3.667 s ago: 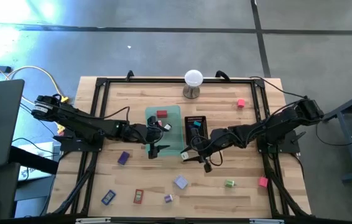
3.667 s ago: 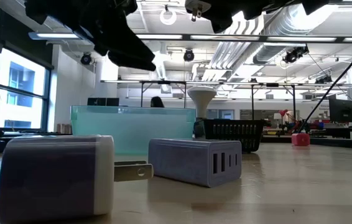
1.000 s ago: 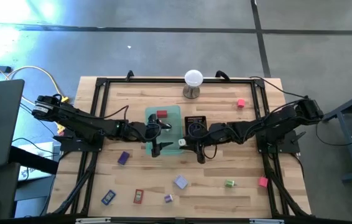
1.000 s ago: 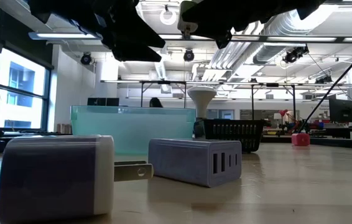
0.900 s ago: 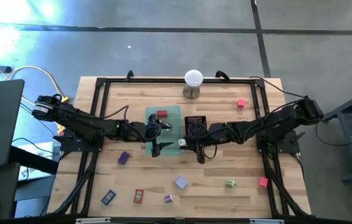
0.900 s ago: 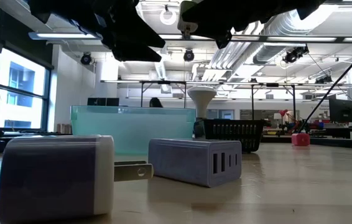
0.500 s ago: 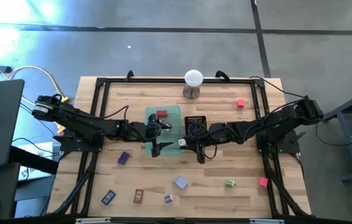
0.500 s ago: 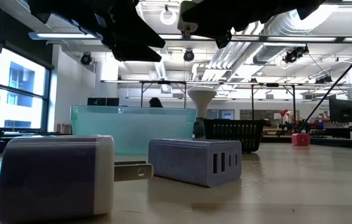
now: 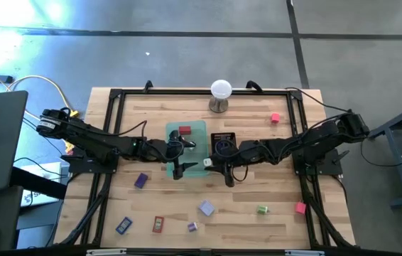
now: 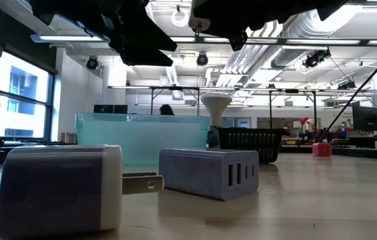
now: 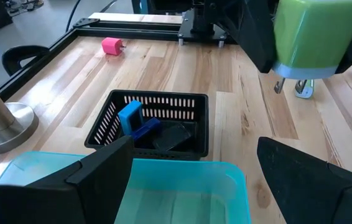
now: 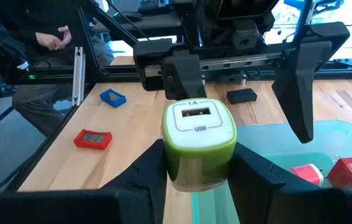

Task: Pick & Place Office items
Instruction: Put the green charger adapter into the blue bin

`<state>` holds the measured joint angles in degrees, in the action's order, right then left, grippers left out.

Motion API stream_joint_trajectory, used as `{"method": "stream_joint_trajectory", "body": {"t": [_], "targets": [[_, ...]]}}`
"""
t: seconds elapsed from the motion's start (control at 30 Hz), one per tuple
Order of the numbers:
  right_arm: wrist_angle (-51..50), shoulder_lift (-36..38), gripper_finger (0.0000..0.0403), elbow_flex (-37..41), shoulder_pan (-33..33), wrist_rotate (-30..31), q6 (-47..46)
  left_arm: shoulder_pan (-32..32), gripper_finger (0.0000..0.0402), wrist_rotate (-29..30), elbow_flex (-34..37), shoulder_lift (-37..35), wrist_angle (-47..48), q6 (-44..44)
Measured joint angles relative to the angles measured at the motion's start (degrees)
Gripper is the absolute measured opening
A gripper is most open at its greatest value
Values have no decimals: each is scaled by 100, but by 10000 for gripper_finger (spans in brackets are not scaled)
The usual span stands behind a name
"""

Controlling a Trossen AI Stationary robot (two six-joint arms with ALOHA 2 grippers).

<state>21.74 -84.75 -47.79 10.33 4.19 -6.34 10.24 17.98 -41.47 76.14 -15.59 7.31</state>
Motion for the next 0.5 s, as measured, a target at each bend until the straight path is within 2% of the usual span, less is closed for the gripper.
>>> {"method": "stream_joint_trajectory", "body": {"t": [0.5], "targets": [[42, 0, 120, 0, 0, -26, -10, 0, 330, 0, 0, 0, 2, 0]]}}
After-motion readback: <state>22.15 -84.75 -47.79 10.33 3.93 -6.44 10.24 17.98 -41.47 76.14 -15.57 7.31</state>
